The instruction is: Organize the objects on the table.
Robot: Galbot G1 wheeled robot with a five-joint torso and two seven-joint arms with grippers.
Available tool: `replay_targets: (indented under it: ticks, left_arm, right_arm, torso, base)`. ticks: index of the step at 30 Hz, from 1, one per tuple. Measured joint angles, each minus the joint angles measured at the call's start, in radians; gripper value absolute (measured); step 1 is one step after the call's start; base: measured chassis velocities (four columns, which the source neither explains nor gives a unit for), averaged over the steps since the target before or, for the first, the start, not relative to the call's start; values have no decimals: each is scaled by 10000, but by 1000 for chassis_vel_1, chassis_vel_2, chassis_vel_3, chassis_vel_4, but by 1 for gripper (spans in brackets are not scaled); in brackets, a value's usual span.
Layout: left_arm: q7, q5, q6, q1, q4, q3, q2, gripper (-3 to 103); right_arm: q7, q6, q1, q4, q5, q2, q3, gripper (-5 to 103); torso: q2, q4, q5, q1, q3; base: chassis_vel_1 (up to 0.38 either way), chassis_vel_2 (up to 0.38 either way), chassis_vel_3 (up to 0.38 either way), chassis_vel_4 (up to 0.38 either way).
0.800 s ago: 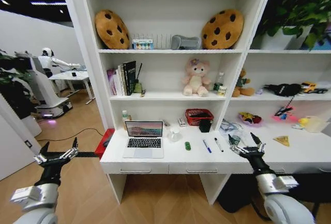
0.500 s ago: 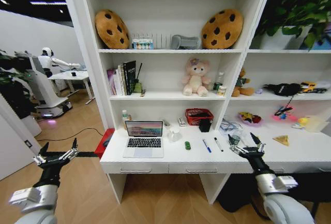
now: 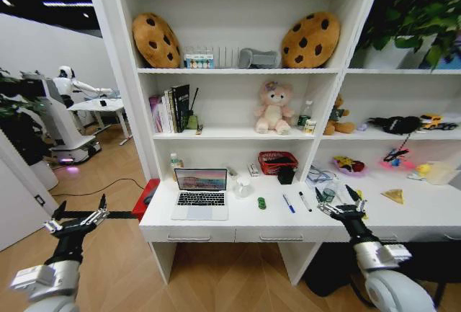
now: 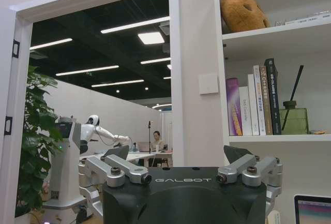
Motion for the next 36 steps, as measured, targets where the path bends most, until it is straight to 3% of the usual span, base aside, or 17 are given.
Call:
replay_targets:
  ticks: [19,36]
  left_arm:
    - [13,60,-6,-141,186,185,124,100]
    - [7,115,-10,-69,115,189,99,100]
  right_arm:
    - [80,-80,-142,-80,102,170,101,100]
    - [110,-89,9,-162,23,302,-26,100]
  torso:
    - [1,-1,0,-3,-1]
    - [-2,2,0,3,1]
  base:
    - [-3,2,3,-3]
    - [-105,107,103,-105]
